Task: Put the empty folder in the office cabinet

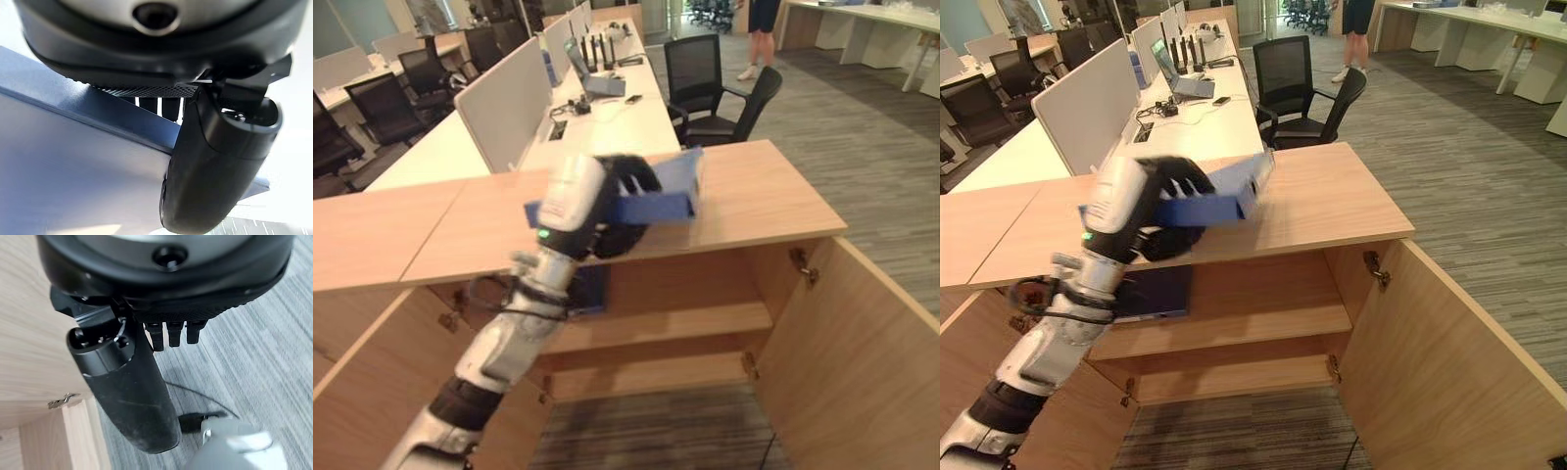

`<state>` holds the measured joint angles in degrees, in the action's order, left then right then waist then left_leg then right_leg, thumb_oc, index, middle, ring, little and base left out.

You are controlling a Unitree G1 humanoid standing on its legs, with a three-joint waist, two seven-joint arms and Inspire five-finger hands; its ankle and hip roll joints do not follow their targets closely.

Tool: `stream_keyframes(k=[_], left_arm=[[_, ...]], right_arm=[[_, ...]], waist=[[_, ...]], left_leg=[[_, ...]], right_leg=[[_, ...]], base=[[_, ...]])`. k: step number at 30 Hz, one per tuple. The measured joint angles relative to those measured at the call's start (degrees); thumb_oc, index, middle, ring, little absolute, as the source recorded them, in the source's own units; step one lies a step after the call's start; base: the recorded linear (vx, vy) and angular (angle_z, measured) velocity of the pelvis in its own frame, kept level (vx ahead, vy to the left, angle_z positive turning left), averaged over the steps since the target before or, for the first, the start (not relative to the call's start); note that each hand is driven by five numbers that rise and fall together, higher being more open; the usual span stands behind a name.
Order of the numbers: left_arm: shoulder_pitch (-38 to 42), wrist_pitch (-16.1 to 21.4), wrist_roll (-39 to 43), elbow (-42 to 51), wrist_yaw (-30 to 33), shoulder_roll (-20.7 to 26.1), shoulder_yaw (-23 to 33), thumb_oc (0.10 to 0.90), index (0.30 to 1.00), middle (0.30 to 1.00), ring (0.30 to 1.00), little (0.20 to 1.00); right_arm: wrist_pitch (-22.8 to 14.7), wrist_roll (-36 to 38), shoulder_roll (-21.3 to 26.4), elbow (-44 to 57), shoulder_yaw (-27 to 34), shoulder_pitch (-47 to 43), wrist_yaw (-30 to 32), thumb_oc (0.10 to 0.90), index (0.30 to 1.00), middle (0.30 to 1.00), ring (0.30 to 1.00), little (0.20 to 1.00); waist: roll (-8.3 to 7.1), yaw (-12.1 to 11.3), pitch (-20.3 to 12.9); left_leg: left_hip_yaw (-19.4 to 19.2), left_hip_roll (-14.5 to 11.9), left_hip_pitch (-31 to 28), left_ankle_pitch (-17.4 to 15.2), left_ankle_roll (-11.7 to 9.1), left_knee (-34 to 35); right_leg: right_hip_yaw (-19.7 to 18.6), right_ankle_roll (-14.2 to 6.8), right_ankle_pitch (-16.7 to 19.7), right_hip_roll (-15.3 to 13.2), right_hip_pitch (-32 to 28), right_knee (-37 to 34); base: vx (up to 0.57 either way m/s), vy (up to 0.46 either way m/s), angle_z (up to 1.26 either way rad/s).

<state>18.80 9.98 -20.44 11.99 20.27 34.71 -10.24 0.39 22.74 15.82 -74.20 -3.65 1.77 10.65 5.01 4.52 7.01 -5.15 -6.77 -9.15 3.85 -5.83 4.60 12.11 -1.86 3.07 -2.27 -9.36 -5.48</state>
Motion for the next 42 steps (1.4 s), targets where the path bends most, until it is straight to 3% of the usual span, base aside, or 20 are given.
stream_keyframes(k=[3,4,6,7,10,12,21,26,29,38,42], left_arm=[[-0.6,0.2,7.4,0.6,1.3,0.0,3.9,0.4,0.3,0.3,0.3,0.3],[-2.8,1.5,15.3,1.8,1.8,-0.2,7.1,0.4,0.3,0.3,0.3,0.3],[-4.0,2.7,23.0,2.6,1.6,-0.3,9.0,0.4,0.3,0.3,0.3,0.3],[-4.9,4.1,31.0,3.3,1.3,-0.9,9.7,0.4,0.3,0.3,0.3,0.3],[-7.0,5.3,42.1,4.8,-1.2,-4.3,11.1,0.4,0.3,0.3,0.3,0.3],[-9.2,6.0,52.1,5.8,-4.3,-7.3,11.4,0.4,0.3,0.3,0.3,0.3],[-16.9,6.2,77.3,7.6,-15.2,-11.4,9.6,0.4,0.3,0.3,0.3,0.3],[-21.7,4.7,83.7,7.5,-17.4,-11.1,6.3,0.4,0.3,0.3,0.3,0.3],[-24.9,1.8,87.8,7.8,-19.3,-10.9,5.1,0.4,0.3,0.3,0.3,0.3],[-27.4,-2.5,87.5,7.9,-22.3,-6.3,3.4,0.4,0.3,0.3,0.3,0.3],[-27.5,-3.7,87.1,7.9,-23.0,-6.3,3.2,0.4,0.3,0.3,0.3,0.3]], right_arm=[[0.0,0.1,-0.1,1.2,-0.1,0.0,-0.9,0.8,0.9,0.9,0.9,0.9],[-0.3,1.4,-0.1,3.4,-0.8,0.0,-1.7,0.8,0.9,0.9,0.9,0.9],[-0.3,2.3,-0.1,5.3,-1.9,-0.1,-2.4,0.8,0.9,0.9,0.9,0.9],[-1.1,3.3,-0.1,6.9,-2.9,-0.3,-3.2,0.8,0.9,0.9,0.9,0.9],[-1.5,4.5,-0.1,9.5,-5.3,-0.7,-4.4,0.8,0.9,0.9,0.9,0.9],[-1.9,6.4,-1.0,11.9,-7.3,-1.7,-5.8,0.8,0.9,0.9,0.9,0.9],[-2.1,15.9,-2.1,26.9,-11.6,-1.6,-9.1,0.8,0.9,0.9,0.9,0.9],[-1.8,21.6,-1.4,33.5,-14.0,-2.1,-9.1,0.8,0.9,0.9,0.9,0.9],[-1.8,23.9,-1.6,37.9,-14.8,-2.0,-9.9,0.8,0.9,0.9,0.9,0.9],[-1.1,32.5,-1.6,43.5,-16.0,-1.2,-11.6,0.8,0.9,0.9,0.9,0.9],[-1.1,38.4,0.3,54.1,-17.6,0.5,-13.6,0.8,0.9,0.9,0.9,0.9]], waist=[[0.23,-1.5,0.1],[0.28,-1.6,0.4],[0.33,-1.9,0.7],[0.35,-2.0,1.1],[0.7,-3.3,1.3],[0.75,-3.4,1.4],[1.22,-3.2,2.6],[0.89,-3.8,2.8],[0.75,-4.1,2.8],[0.03,-4.8,3.4],[-0.15,-4.7,3.5]], left_leg=[[0.2,0.0,0.1,-0.1,0.0,0.0],[0.1,0.0,0.1,-0.1,0.0,0.0],[0.4,0.0,0.1,-0.1,0.1,0.0],[0.8,0.1,0.2,0.1,0.2,0.0],[0.9,0.2,0.3,0.1,0.2,0.0],[1.1,0.3,0.2,0.1,0.2,0.0],[1.2,0.3,0.1,0.1,0.2,0.0],[1.4,0.3,0.0,0.1,0.2,0.0],[1.4,0.3,0.0,0.1,0.2,0.0],[1.4,0.4,0.1,0.0,0.2,0.0],[1.3,0.4,0.1,0.0,0.2,0.0]], right_leg=[[0.1,0.3,-0.2,0.0,0.2,0.0],[0.1,0.3,-0.2,0.0,0.2,0.0],[0.3,0.3,-0.2,0.0,-0.2,0.0],[0.8,0.0,0.0,-0.1,0.0,0.0],[0.9,0.1,-0.2,-0.2,-0.2,0.0],[1.1,0.1,-0.3,-0.3,-0.2,0.0],[1.3,-0.1,-0.4,-0.3,-0.6,0.0],[1.4,-0.1,-0.5,-0.3,-0.7,0.0],[1.4,-0.1,-0.5,-0.3,-0.7,0.0],[1.4,-0.1,-0.6,-0.3,-0.7,0.0],[1.3,-0.1,-0.6,-0.3,-0.7,0.0]], base=[[-0.03,-0.002,0.03],[0.0,0.0,0.0],[-0.03,0.004,0.07],[-0.04,0.008,0.11],[0.0,0.002,0.04],[-0.02,0.003,0.03],[0.0,0.0,0.0],[0.0,-0.001,0.01],[0.0,0.0,0.0],[0.0,0.0,0.0],[0.0,0.0,0.0]])
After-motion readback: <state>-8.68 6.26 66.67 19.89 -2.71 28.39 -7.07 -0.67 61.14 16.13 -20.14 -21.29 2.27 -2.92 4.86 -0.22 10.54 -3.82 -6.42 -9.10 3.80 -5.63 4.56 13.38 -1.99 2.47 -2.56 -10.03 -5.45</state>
